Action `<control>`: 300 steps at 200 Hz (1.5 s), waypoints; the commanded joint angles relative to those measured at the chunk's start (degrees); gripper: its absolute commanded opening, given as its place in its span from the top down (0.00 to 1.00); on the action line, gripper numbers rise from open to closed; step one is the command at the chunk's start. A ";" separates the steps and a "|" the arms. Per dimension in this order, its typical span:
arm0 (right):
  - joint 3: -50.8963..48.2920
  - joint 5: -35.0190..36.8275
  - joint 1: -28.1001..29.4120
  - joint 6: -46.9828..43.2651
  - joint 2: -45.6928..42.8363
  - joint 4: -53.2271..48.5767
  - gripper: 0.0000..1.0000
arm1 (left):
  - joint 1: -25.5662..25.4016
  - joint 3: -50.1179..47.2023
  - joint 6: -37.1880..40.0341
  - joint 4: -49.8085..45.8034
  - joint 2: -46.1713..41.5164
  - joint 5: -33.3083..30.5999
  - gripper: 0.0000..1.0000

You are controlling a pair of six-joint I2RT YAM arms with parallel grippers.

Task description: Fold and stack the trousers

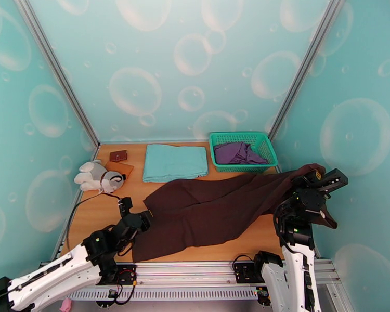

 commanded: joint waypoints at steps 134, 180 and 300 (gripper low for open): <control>1.83 -9.69 -0.14 6.40 0.54 0.83 1.00 | 12.26 -7.97 -10.62 2.66 13.64 4.08 1.00; -2.56 -7.72 -0.19 13.29 -7.22 -7.53 1.00 | 21.71 -3.14 -14.53 -9.16 6.28 -4.07 1.00; -11.43 6.68 -0.27 13.53 -24.23 -12.93 0.32 | 35.11 -4.67 12.39 9.00 -7.18 10.38 0.62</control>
